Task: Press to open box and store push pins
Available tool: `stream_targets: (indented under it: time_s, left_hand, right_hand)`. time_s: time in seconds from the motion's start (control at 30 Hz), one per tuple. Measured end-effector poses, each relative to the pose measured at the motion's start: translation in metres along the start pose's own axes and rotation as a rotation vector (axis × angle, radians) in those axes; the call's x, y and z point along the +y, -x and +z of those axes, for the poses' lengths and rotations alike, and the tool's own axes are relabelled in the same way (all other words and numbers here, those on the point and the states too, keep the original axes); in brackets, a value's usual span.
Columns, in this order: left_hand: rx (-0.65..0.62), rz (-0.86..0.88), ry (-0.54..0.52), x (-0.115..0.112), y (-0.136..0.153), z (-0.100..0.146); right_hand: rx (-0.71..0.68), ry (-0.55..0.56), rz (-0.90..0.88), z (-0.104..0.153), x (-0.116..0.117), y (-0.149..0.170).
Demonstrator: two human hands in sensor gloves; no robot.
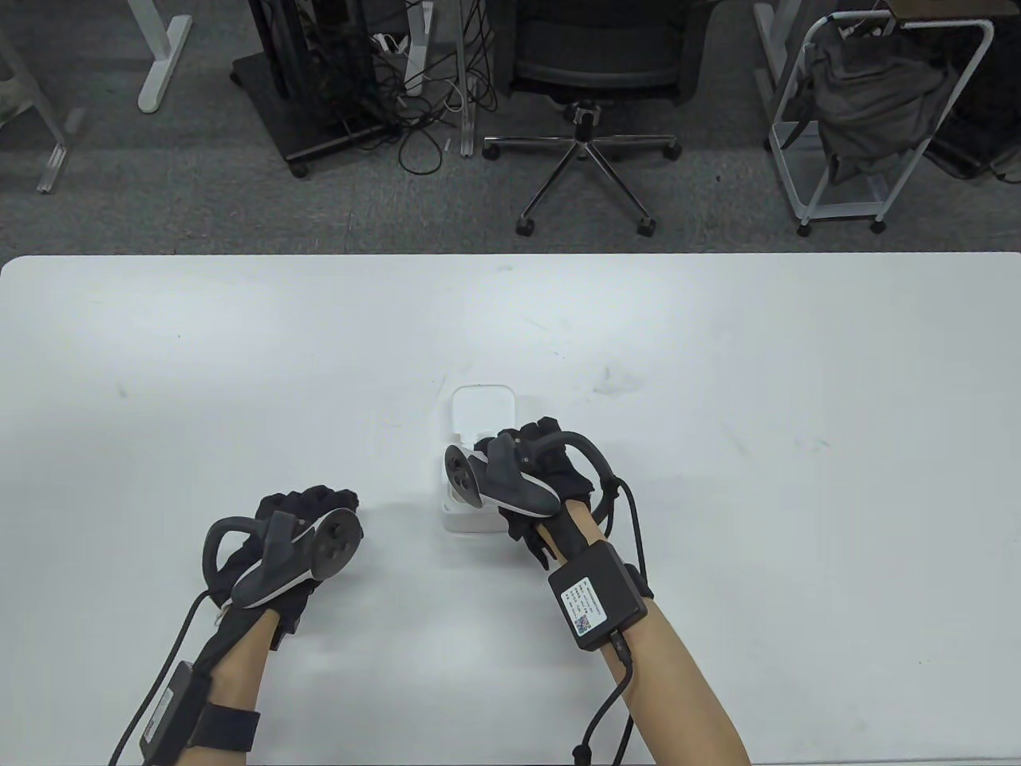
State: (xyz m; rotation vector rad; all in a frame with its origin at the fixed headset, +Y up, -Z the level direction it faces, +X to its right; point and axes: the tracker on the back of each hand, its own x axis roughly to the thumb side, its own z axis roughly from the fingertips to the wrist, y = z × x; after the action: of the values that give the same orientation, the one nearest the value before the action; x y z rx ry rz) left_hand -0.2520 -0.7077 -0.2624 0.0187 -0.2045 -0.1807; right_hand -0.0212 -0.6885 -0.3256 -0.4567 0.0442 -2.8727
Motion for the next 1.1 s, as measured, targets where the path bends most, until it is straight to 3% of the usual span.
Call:
stream_targets:
  time_s: [0.27, 0.8, 1.1]
  left_hand:
    - [0.002, -0.001, 0.001, 0.0, 0.0, 0.0]
    - [0.005, -0.004, 0.016, -0.001, 0.0, -0.001]
    - [0.004, -0.006, 0.024, -0.001, -0.001, -0.001]
  right_hand:
    - [0.052, -0.019, -0.008, 0.013, 0.006, 0.026]
    - [0.14, -0.144, -0.015, 0.037, 0.066, 0.069]
    - [0.159, -0.171, -0.039, 0.041, 0.082, 0.076]
